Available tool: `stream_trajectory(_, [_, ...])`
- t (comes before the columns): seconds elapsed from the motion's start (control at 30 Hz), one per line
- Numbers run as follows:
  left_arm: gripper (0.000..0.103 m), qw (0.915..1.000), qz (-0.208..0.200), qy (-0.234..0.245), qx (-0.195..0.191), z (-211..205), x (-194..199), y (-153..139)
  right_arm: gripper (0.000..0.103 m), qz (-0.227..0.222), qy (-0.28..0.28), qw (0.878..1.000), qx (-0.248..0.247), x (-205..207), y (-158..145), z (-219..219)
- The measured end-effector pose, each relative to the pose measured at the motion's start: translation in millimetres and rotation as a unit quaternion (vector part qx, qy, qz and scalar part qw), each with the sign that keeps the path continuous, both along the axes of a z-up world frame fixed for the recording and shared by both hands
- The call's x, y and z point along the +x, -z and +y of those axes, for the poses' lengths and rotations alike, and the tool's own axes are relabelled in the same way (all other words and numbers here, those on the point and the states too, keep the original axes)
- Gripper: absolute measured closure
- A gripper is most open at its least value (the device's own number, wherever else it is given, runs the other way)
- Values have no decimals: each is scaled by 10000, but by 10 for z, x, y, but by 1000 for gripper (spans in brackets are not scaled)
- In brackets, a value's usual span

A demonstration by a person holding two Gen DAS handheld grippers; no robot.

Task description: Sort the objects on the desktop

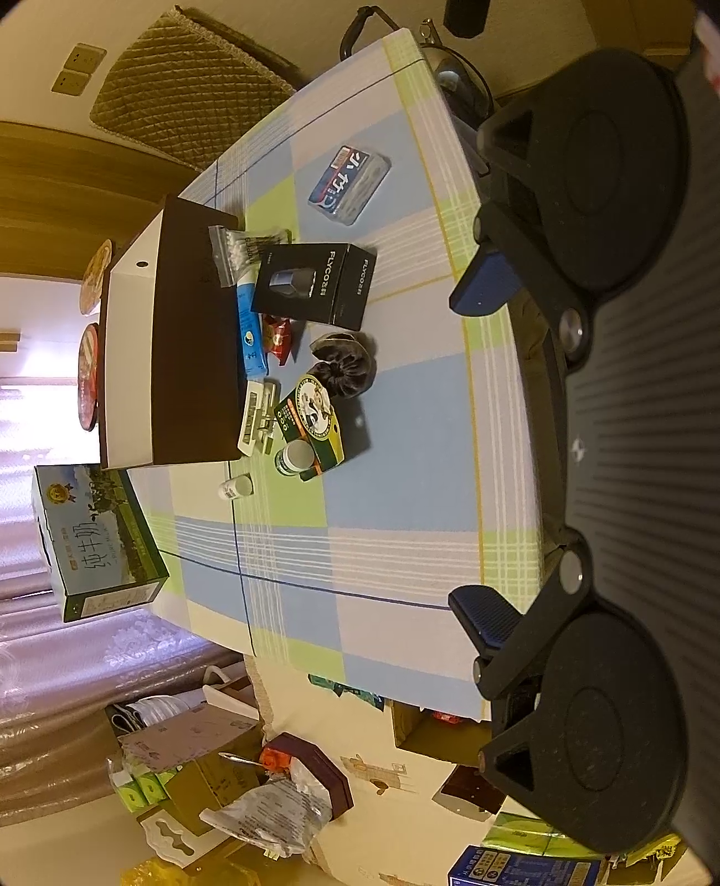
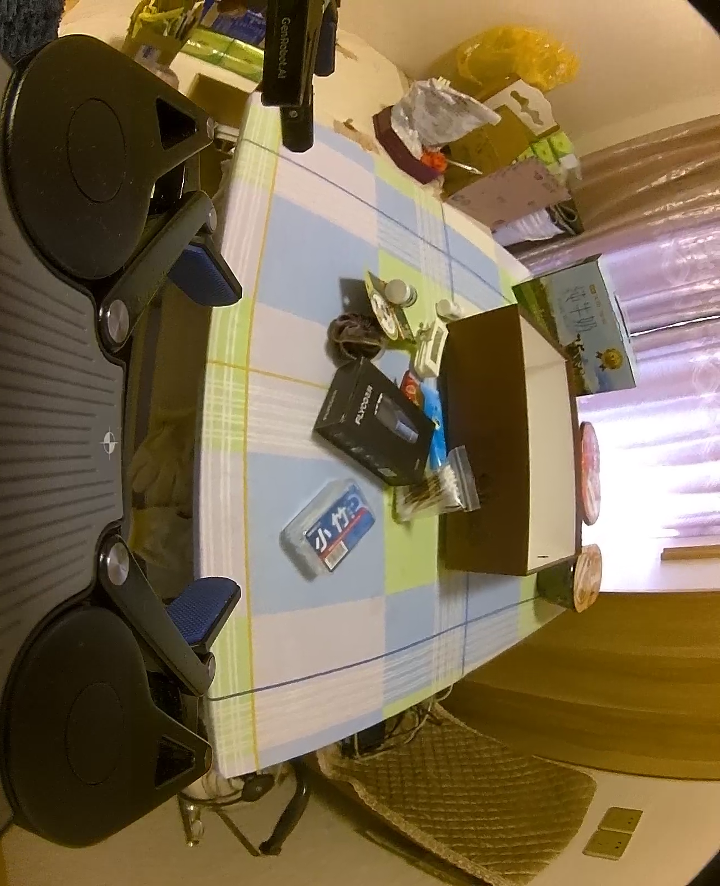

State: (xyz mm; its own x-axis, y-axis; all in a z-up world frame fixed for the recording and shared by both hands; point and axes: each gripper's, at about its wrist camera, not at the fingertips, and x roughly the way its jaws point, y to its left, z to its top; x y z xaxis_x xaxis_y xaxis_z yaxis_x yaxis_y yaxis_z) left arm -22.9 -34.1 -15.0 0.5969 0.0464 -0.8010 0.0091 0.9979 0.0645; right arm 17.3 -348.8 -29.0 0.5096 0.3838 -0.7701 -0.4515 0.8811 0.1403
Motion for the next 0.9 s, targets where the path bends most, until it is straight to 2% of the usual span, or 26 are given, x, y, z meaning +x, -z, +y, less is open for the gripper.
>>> stream_trajectory(0.43, [1, 9998, 95, -70, -150, 12, 37, 38, 2, 128, -142, 9994, 293, 144, 83, -80])
stream_trajectory(0.63, [1, 9994, 78, -58, -323, 144, 220, 105, 2, 121, 21, 9988, 479, 328, 161, -120])
stream_trajectory(0.9, [1, 9994, -6, 24, -337, 336, 632, 169, 2, 139, 388, 9975, 567, 658, 313, -164])
